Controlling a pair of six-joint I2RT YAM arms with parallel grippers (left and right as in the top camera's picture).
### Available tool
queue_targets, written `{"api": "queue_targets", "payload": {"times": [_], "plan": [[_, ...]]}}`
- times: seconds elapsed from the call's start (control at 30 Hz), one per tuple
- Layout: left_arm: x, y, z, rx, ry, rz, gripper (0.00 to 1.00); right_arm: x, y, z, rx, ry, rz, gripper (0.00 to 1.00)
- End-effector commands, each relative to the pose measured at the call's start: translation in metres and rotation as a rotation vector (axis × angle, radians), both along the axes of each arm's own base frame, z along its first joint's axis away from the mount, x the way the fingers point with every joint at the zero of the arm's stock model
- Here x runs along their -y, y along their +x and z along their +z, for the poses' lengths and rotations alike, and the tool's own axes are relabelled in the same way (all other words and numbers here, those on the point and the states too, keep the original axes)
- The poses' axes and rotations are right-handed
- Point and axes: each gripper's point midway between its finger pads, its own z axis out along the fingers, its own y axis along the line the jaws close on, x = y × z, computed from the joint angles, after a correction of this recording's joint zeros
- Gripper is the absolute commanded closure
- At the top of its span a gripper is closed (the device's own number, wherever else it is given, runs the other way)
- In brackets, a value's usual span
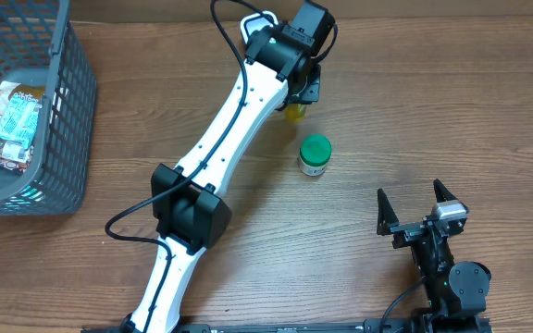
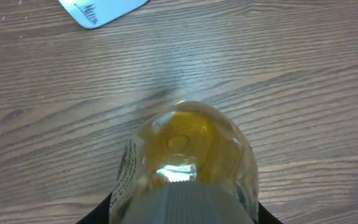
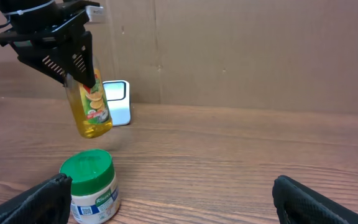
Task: Scan the item barcode
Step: 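Carry the bottle beside the jar and lower it upright, then release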
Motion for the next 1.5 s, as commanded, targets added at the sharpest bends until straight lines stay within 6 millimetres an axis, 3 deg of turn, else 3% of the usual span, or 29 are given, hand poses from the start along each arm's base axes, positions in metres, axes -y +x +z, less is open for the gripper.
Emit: {"api": "queue_targets", "payload": {"times": [0.0, 0.27, 0.63, 1.0, 1.2, 1.37, 1.47], "plan": [[-0.002, -0.002, 0.004, 0.024, 0.046, -0.029, 0.86, -0.001, 0.000, -0.002, 0.002, -0.001, 0.005, 0.00], [0.002, -0.022, -0.004, -0.057, 0.063, -0.162, 0.87, -0.001, 0.000, -0.002, 0.002, -0.001, 0.005, 0.00], [0.009, -0.035, -0.006, -0.086, 0.068, -0.197, 0.87, -0.001, 0.000, -0.002, 0.002, -0.001, 0.005, 0.00], [-0.008, -0.022, -0.004, -0.018, 0.185, -0.165, 0.87, -0.001, 0.000, -0.002, 0.002, -0.001, 0.005, 0.00], [-0.008, -0.024, -0.015, -0.040, 0.195, -0.168, 0.87, -0.001, 0.000, -0.002, 0.002, -0.001, 0.005, 0.00], [-0.001, -0.034, -0.031, -0.099, 0.157, -0.193, 0.87, -0.001, 0.000, -0.002, 0.002, -0.001, 0.005, 0.00], [0.015, -0.041, -0.032, -0.132, 0.078, -0.261, 0.88, -0.001, 0.000, -0.002, 0.002, -0.001, 0.005, 0.00]]}}
